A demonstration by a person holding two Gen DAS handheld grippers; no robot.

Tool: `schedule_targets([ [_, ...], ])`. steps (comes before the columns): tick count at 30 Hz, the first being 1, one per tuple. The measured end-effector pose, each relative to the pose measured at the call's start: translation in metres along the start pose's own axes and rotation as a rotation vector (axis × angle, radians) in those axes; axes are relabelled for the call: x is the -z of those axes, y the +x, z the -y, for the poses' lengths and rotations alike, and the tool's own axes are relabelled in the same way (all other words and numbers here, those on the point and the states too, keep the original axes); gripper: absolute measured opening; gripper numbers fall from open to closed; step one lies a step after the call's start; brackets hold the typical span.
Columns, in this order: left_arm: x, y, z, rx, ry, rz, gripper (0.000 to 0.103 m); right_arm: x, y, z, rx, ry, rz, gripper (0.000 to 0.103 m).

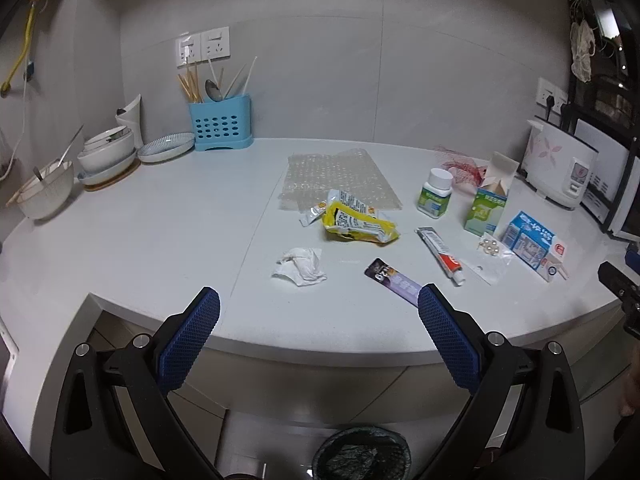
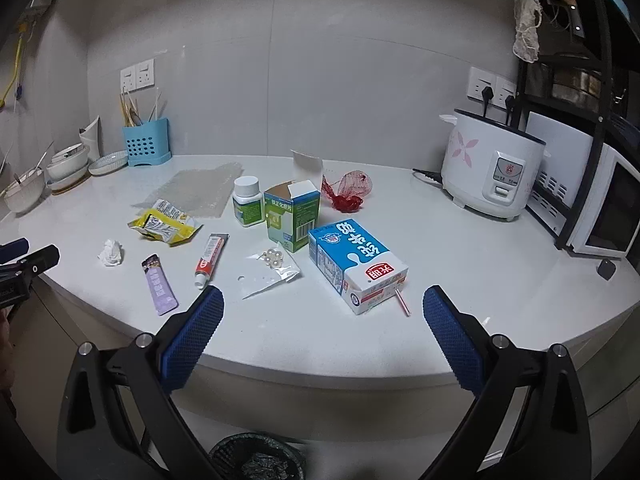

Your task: Collect trash

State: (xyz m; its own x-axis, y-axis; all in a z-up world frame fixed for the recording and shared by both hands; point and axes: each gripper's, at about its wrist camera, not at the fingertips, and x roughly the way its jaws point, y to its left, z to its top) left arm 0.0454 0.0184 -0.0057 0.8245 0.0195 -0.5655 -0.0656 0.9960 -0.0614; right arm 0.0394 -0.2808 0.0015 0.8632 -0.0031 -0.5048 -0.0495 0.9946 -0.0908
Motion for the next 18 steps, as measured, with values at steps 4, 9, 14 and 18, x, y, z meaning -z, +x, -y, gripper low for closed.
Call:
schedule_targets([
  [4,-0.010,0.030,-0.010,-0.014,-0.009,-0.045,0.097,-0.011,0.028,0.008,-0.024,-0.016,-0.054,0.095],
  [9,-0.014,0.071,-0.021,-0.033,-0.031,-0.132,0.097,-0.025,0.064,0.019,-0.018,-0.026,-0.098,0.095],
  [14,-0.012,0.108,-0.028,-0.047,-0.057,-0.231,0.097,-0.036,0.104,0.028,-0.007,-0.054,-0.170,0.095],
  [18,-0.013,0.133,-0.028,-0.058,-0.058,-0.284,0.097,-0.041,0.136,0.035,-0.010,-0.068,-0.241,0.095],
])
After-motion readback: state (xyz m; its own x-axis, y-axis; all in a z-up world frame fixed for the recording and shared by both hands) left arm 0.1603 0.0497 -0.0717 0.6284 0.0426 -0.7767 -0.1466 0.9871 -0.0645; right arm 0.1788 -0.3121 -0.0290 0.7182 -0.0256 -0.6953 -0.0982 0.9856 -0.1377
